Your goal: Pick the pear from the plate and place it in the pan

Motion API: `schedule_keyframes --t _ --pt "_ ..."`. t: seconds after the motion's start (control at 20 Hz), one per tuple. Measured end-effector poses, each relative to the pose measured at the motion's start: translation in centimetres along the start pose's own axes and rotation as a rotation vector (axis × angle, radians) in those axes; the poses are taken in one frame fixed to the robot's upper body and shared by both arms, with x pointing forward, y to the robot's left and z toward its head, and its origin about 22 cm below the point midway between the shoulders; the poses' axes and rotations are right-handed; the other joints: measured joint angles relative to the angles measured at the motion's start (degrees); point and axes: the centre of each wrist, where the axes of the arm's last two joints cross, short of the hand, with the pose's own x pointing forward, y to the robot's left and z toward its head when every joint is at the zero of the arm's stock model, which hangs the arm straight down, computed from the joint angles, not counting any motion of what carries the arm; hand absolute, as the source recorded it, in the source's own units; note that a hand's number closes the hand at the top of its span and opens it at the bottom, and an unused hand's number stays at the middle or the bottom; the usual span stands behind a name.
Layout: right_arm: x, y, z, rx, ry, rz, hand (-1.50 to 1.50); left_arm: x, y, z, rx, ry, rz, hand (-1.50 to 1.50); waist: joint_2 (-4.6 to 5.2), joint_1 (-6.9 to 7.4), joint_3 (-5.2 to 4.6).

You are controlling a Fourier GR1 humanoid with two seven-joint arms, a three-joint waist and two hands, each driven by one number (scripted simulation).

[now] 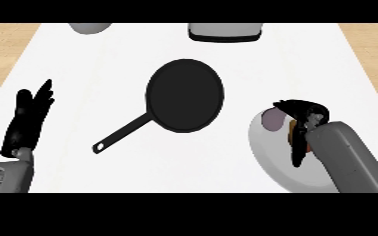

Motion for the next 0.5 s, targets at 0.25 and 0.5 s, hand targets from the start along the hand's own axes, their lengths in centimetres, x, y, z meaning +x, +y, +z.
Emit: schedule_keyframes --t 0.25,0.5 --pt "-0.5 0.3 -0.3 -0.018 0.000 0.028 1.50 -0.7 0.0 0.8 -0.005 0.008 0.004 0.00 -0.26 0.12 -0.20" --pt "-1.1 0.4 -0.2 -0.098 -0.035 0.104 1.50 -0.3 -0.1 0.3 -0.004 0.008 0.006 0.00 -0.29 0.10 -0.25"
